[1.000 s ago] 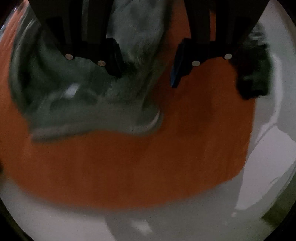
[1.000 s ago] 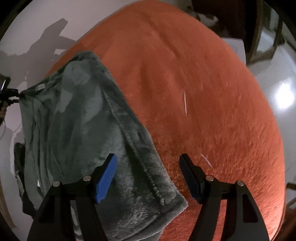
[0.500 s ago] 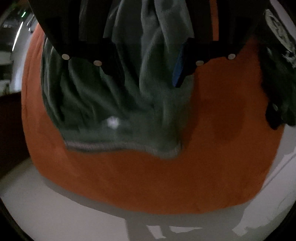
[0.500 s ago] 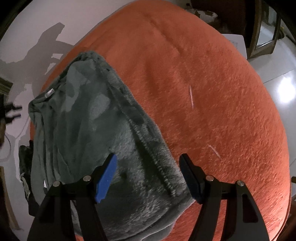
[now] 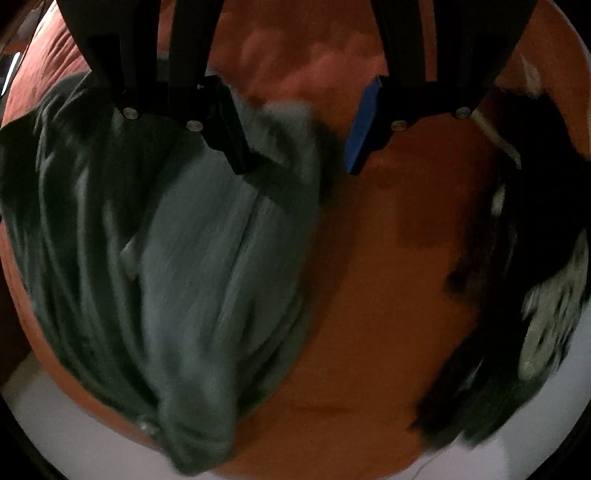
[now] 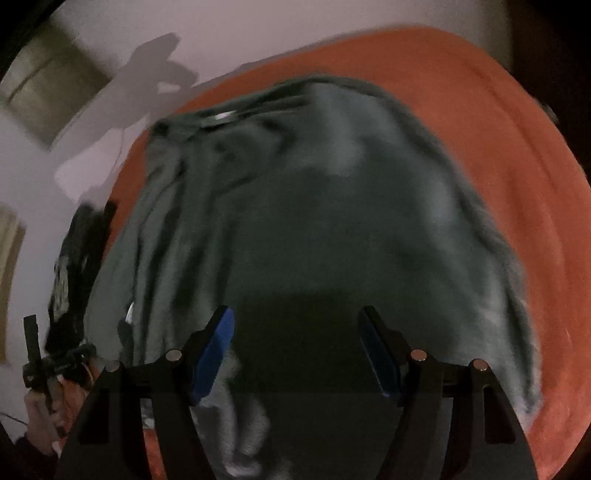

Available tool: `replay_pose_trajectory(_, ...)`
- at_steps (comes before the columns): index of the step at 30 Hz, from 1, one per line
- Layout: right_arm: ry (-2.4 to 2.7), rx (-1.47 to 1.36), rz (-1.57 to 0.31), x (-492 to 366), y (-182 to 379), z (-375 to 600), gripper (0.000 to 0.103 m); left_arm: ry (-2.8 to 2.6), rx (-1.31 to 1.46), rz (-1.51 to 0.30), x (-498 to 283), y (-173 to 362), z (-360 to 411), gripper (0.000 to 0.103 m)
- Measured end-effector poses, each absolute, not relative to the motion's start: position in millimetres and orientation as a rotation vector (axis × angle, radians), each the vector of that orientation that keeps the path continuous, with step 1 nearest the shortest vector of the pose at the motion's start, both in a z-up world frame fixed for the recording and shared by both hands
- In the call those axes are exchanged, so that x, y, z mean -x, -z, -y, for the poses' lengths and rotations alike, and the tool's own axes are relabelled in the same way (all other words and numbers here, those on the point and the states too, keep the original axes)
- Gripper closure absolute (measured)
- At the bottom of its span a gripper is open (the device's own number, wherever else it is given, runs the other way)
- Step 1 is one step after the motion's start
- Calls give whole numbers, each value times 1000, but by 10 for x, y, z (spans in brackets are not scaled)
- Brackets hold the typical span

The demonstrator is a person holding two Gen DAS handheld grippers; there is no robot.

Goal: Fold clothes

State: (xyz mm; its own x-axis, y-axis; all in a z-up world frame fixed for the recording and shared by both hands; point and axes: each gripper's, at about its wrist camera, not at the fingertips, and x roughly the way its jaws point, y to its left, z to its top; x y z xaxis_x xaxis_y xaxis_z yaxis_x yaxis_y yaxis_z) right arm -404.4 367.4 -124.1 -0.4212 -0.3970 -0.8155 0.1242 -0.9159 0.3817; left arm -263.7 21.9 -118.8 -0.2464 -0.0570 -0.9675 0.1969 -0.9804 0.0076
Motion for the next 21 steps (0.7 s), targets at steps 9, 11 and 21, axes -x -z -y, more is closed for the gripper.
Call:
replay_pose_trajectory(9,2045,-1350,-42,3739,1349,-1764,33,2292,-1775,-484,1941,1543,-162,48)
replay_pose_trajectory(11,1997,-1357,-98,3655,1411,-1542,33,2324,-1749,-555,1937,1573,-210,48)
replay_pose_trajectory(21,2061,-1489,-136,3633,1591,-1639,33,2474,-1625,-886,2347,1636,-61,47)
